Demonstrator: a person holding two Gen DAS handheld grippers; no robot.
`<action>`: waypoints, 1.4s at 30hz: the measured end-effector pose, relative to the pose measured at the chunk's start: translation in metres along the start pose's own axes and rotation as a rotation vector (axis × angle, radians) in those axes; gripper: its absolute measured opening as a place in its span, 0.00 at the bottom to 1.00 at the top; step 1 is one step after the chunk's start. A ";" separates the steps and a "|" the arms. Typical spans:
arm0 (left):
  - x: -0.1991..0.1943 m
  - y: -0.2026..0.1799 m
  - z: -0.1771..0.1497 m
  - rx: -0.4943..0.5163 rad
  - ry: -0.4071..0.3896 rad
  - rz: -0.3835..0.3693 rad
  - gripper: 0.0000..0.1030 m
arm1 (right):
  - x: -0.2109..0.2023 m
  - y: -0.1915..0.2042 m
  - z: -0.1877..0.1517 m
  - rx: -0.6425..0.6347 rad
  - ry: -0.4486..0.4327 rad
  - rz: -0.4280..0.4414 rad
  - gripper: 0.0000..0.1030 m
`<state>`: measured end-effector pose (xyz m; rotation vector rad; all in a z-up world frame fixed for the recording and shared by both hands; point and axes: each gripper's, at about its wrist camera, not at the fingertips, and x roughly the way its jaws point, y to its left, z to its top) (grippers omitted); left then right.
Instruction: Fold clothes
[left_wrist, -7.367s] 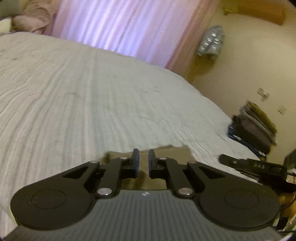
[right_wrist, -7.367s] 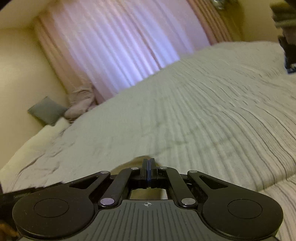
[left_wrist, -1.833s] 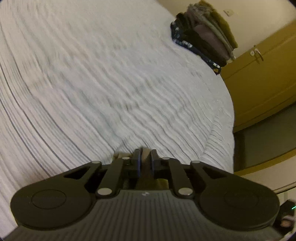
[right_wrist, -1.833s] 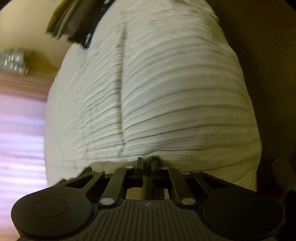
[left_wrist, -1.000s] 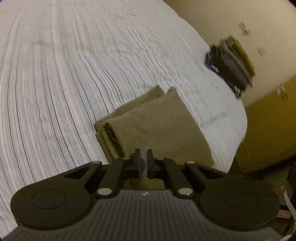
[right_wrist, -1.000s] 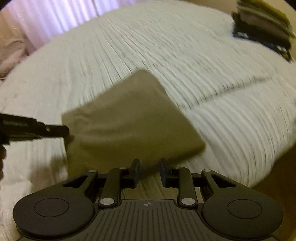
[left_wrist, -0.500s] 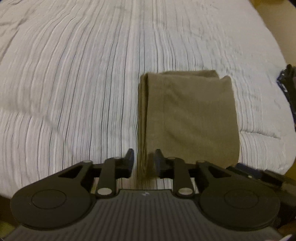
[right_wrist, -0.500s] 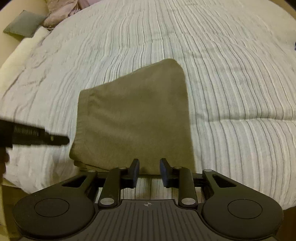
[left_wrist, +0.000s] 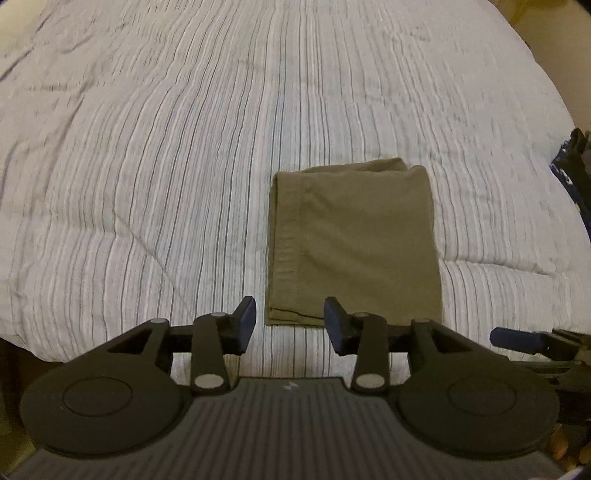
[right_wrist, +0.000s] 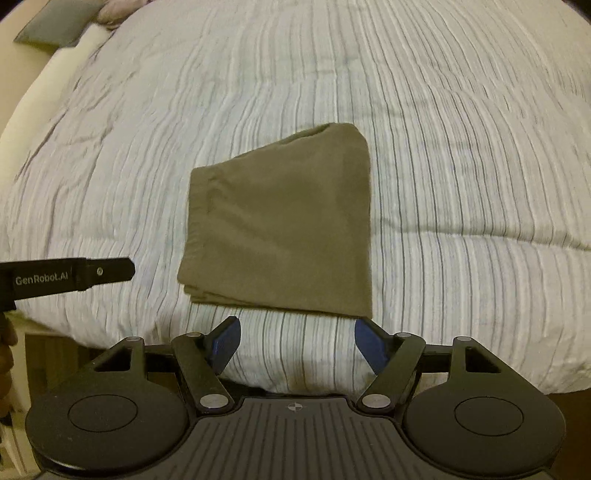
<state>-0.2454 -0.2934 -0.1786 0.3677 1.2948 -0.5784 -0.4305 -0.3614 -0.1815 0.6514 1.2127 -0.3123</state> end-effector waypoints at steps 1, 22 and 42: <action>-0.004 -0.003 -0.001 0.006 -0.006 0.001 0.36 | -0.003 0.000 0.000 -0.007 -0.003 -0.002 0.70; -0.020 -0.001 -0.032 0.064 0.034 0.013 0.39 | -0.016 0.016 -0.020 -0.052 0.031 -0.051 0.70; 0.114 0.124 -0.006 -0.388 -0.008 -0.541 0.44 | 0.036 -0.094 0.001 0.269 -0.150 0.121 0.70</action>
